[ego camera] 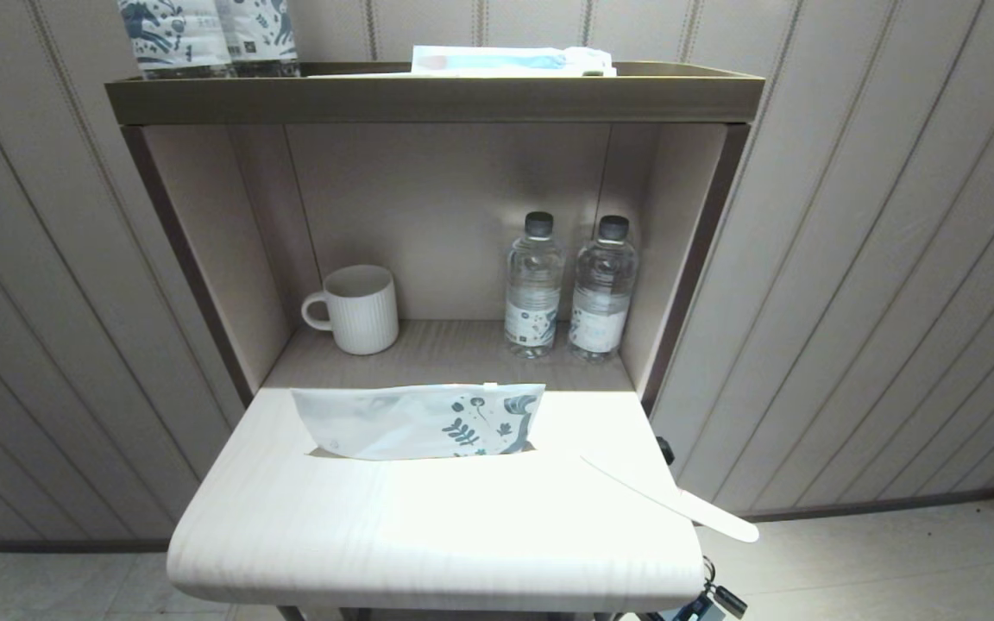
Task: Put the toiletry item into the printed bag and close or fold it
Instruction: Pick up the storage bag
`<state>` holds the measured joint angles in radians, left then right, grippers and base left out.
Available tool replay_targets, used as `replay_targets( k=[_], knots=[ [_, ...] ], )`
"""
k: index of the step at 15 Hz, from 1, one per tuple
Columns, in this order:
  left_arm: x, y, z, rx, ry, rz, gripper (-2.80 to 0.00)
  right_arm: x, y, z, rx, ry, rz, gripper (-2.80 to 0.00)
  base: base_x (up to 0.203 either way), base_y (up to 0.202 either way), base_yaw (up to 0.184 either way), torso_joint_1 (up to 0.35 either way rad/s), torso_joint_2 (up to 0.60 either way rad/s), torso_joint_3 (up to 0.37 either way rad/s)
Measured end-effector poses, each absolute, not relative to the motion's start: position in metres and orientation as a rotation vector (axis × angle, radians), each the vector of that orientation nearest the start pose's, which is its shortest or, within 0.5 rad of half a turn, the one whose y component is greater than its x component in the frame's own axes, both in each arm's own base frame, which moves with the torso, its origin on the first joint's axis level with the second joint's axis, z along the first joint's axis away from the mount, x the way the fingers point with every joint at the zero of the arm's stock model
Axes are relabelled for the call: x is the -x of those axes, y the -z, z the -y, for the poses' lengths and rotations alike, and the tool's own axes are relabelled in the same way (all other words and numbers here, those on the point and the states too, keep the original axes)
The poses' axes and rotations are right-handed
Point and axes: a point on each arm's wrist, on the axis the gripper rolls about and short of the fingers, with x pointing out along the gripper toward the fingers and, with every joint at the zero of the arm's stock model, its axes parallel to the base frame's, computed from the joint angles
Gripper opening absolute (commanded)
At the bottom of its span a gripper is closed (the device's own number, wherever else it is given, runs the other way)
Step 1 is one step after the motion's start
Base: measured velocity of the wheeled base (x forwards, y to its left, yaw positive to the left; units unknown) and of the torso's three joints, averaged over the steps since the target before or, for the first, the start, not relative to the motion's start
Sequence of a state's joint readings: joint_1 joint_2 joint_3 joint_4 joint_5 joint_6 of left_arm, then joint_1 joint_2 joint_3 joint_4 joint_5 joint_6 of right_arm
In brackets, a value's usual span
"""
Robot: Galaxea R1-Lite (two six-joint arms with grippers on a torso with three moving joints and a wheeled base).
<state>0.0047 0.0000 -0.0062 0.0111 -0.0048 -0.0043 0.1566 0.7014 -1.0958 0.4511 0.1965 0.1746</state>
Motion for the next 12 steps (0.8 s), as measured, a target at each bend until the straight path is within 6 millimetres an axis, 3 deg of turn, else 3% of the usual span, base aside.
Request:
replay_targets(
  k=[3,6,9,12],
  knots=[
    [0.023,-0.076,0.000,0.004,0.000,-0.005,-2.80,-0.086,-0.354,-0.027,-0.205,-0.512,-0.392,-2.80,0.000,0.000,0.000,0.000,0.00,0.000],
    [0.023,-0.076,0.000,0.003,0.000,-0.006,-2.80,-0.146,-0.359,-0.049,-0.153,-0.613,-0.652,-2.80,0.000,0.000,0.000,0.000,0.00,0.000],
    [0.023,-0.076,0.000,0.002,0.000,-0.007,-2.80,-0.181,-0.347,-0.070,0.037,-0.672,-0.865,-2.80,0.000,0.000,0.000,0.000,0.00,0.000],
    [0.023,-0.076,0.000,0.003,-0.001,-0.007,-2.80,-0.208,-0.329,-0.088,0.257,-0.653,-0.891,-2.80,0.000,0.000,0.000,0.000,0.00,0.000]
  ],
)
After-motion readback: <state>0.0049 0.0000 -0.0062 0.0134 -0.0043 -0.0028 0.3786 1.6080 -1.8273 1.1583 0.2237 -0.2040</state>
